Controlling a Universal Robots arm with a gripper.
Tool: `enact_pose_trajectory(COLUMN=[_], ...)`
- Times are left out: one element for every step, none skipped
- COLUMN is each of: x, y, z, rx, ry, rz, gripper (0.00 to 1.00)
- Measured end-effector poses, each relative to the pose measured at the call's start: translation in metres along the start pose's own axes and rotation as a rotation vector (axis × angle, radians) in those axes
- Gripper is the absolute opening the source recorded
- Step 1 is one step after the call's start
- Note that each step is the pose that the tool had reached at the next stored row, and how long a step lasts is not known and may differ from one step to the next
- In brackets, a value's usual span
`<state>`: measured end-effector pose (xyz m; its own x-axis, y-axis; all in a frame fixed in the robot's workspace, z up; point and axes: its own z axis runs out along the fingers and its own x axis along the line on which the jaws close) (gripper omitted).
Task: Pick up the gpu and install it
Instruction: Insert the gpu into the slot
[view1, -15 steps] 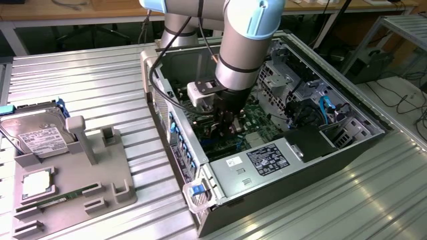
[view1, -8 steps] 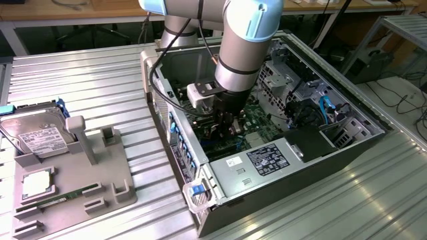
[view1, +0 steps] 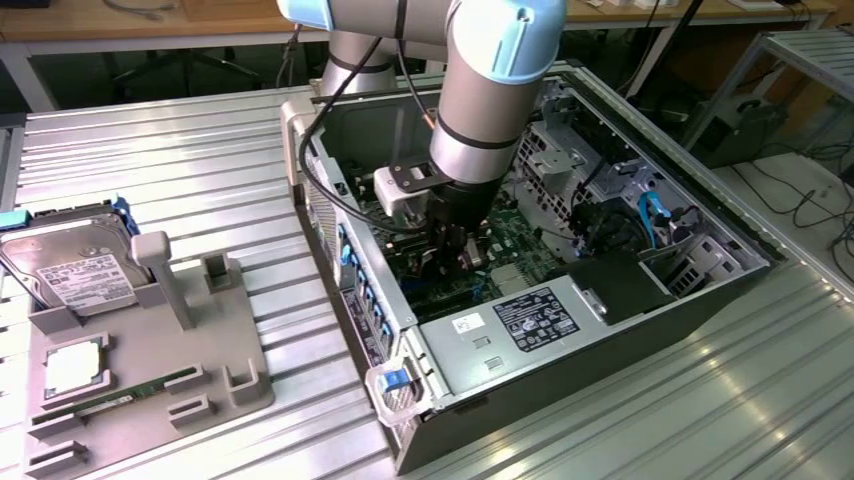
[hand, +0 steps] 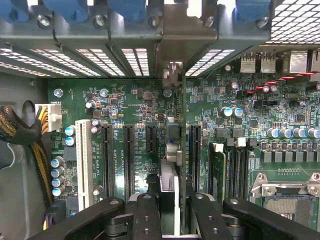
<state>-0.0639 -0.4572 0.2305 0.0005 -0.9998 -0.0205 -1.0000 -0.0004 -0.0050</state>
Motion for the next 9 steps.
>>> enact_pose_trajectory(x=[0.0,0.0,0.0,0.0,0.0,0.0,0.0,0.0002,0.0002], y=[0.0,0.0,0.0,0.0,0.0,0.0,0.0,0.0,0.0001], z=[0.0,0.0,0.0,0.0,0.0,0.0,0.0009,0.0023,0.0041], rx=[0.0,0.0,0.0,0.0,0.0,0.0,-0.0001,-0.0002,-0.0001], ry=[0.0,0.0,0.0,0.0,0.0,0.0,0.0001,0.0007,0.0006], rz=[0.0,0.0,0.0,0.0,0.0,0.0,0.0,0.0,0.0], gripper=[0.28,0.28,0.28,0.28,0.28,0.28,0.28,0.28,0.28])
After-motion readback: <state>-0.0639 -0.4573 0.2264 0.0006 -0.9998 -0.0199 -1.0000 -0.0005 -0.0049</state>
